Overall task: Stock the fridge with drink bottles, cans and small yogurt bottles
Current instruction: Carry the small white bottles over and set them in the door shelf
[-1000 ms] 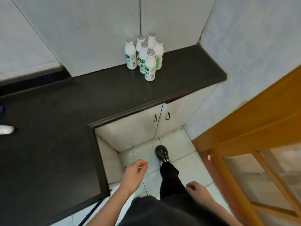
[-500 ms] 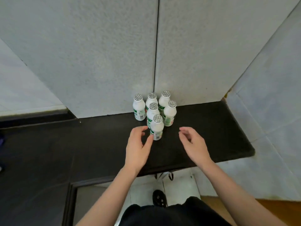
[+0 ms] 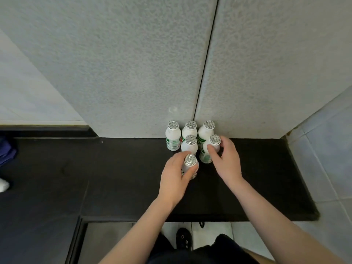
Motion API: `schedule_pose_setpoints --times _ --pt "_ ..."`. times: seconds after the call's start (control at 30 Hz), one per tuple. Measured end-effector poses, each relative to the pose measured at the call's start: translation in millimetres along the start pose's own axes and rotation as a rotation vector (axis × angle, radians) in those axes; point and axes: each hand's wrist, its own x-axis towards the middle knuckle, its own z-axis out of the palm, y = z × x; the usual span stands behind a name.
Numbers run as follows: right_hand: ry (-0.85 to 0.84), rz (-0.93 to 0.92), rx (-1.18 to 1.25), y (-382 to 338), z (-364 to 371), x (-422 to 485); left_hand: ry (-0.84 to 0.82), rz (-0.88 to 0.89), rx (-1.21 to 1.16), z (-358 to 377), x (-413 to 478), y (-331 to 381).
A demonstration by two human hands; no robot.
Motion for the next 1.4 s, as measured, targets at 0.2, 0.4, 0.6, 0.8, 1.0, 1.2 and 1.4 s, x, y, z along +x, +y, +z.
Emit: schedule_pose_setpoints --times 0.2,0.4,0.6,0.8,1.0,1.2,1.4 --pt "0.130 -0.023 -0.086 -4 3 -12 0.157 -0.044 -0.117 -28 -26 0" --pt "0.134 -0.082 0.106 -32 1 -52 0.357 -0.207 -0.233 -65 -63 -10" --pt "-0.105 -0.204 0.246 -54 16 -89 0.522 -0.372 -0.252 -94 -119 -27" --pt "-0.459 -0.199 0.378 -72 69 -110 0.729 -0.509 -0.260 -103 -175 -31" --pt "-0.723 -0.266 0.453 -106 114 -150 0.903 -0.595 -0.239 -115 -241 -23" --pt "-0.889 -0.231 0.469 -125 124 -221 0.889 -0.665 -0.238 -118 -317 -30" --pt "-1.007 -0.311 0.419 -146 125 -326 1.077 -0.641 -0.261 -119 -434 -18"
